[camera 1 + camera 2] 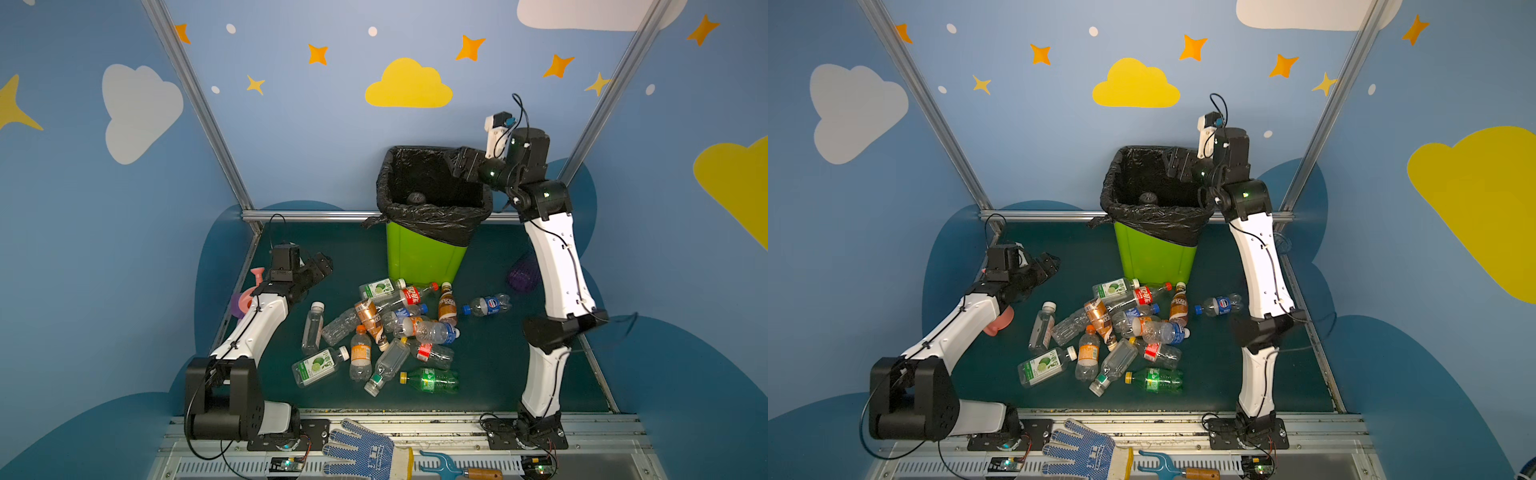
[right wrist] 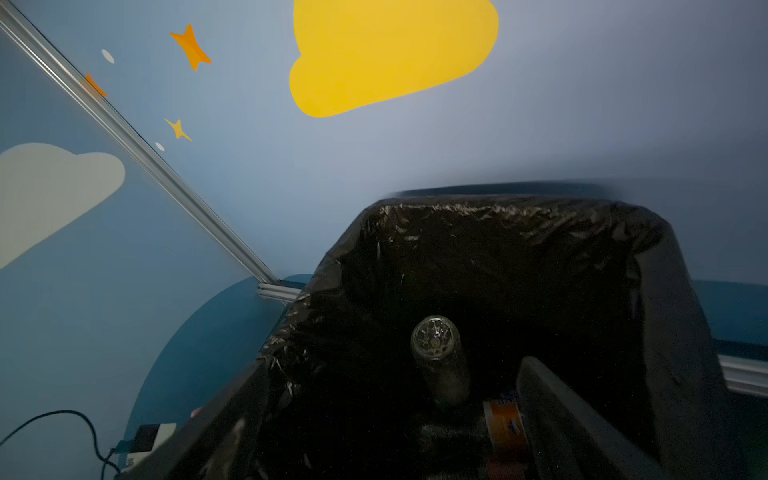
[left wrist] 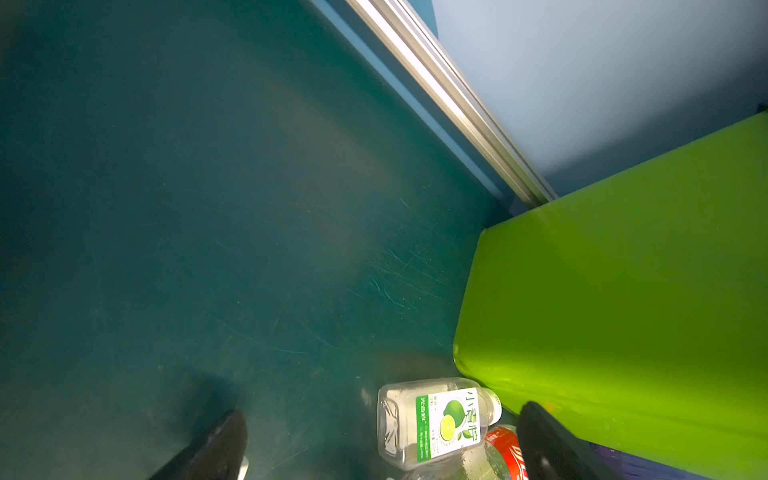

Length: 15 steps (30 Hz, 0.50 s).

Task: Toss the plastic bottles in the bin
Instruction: 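Lift the clear bottle with the right gripper over the bin and release, then grasp the small white-capped clear bottle with the left gripper while the right draws back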

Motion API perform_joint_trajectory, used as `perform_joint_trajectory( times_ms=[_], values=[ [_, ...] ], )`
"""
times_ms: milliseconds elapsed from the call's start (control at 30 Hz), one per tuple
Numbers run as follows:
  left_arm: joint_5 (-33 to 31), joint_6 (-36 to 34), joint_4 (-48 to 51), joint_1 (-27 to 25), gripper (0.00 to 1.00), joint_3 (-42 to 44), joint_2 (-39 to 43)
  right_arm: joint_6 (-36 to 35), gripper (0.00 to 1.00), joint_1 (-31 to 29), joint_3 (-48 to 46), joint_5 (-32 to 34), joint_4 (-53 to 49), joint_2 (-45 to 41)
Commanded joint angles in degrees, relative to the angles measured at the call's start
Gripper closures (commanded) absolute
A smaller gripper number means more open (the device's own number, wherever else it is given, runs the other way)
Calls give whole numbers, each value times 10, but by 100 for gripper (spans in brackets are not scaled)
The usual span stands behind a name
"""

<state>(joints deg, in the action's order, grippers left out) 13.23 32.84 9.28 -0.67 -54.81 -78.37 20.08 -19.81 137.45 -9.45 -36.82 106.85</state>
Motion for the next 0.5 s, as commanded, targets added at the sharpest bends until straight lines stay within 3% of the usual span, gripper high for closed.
perform_joint_trajectory(
  times_ms=[0, 267, 467],
  values=[
    [0, -9, 6, -2, 0, 9, 28, 1, 3, -5, -208, 39, 242, -208],
    [25, -18, 40, -35, 0, 36, 66, -1, 3, 6, -445, 79, 281, -353],
    [24, 17, 57, -82, 0, 74, 119, 46, 3, 45, -659, 111, 273, -456]
  ],
)
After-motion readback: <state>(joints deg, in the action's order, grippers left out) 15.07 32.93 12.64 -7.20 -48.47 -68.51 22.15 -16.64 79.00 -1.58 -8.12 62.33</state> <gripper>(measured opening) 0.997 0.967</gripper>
